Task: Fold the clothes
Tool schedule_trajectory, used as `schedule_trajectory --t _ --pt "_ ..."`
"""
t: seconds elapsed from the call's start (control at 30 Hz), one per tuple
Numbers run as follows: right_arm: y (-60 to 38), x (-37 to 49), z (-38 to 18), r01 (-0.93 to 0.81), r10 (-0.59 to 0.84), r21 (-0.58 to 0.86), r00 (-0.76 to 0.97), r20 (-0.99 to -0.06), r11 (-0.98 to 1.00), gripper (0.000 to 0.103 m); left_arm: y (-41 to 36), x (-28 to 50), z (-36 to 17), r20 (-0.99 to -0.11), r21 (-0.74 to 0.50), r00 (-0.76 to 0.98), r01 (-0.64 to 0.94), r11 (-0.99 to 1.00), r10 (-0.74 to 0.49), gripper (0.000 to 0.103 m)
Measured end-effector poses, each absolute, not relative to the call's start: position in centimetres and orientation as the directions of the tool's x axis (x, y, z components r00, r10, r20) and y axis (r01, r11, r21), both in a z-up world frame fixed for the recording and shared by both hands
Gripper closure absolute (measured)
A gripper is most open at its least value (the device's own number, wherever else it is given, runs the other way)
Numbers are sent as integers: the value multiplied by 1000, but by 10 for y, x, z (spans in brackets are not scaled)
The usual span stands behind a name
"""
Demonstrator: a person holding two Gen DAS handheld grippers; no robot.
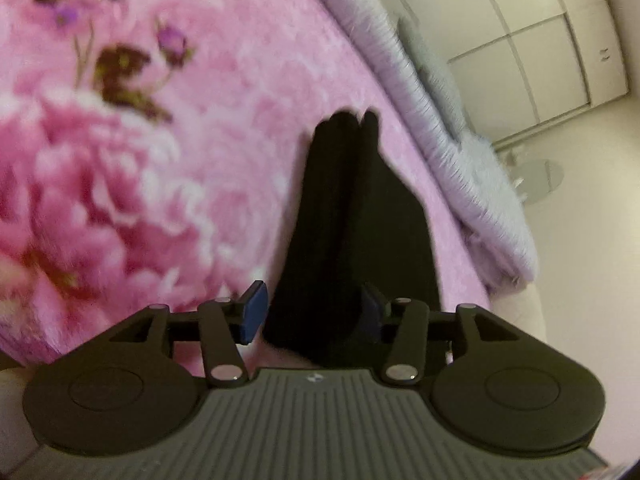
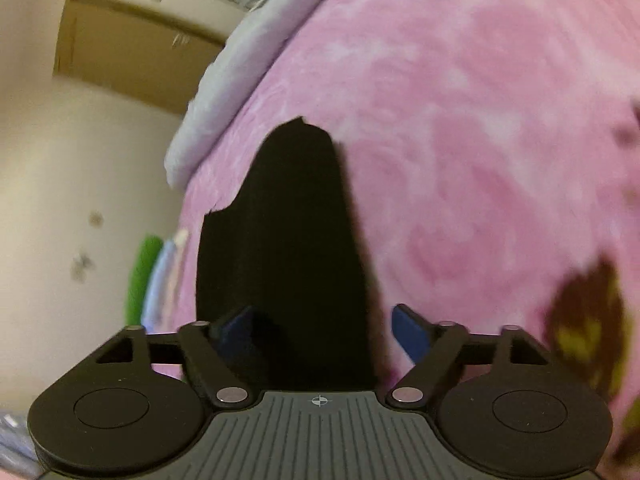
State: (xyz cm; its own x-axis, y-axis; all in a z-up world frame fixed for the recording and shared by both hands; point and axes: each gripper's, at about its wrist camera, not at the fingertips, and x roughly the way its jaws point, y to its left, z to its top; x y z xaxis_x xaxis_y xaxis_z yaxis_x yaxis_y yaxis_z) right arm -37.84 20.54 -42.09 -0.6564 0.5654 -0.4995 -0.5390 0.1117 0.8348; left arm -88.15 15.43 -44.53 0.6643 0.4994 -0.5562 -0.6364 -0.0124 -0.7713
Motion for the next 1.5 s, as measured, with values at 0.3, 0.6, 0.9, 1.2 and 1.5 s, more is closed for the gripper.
schedule_trajectory --t 0.3,0.6,0.9,1.2,1.5 --pt "232 -402 -435 -547 516 834 -696 -499 69 45 179 -866 -464 -499 -821 735 -571 22 459 74" --pt "181 -392 -418 -598 486 797 -675 -555 80 52 137 -871 -452 -520 -803 755 -591 71 401 80" --pt "200 -425 -345 -873 507 432 -484 -713 -225 37 160 -856 -380 -635 -554 599 -793 253 487 70" --pt "294 -459 -333 -882 545 316 -466 -697 -350 38 244 -787 -360 -651 -391 565 -822 414 507 69" --pt "306 -440 -347 -883 536 354 -468 -703 -307 38 258 -774 -381 -644 -386 597 -794 470 478 97"
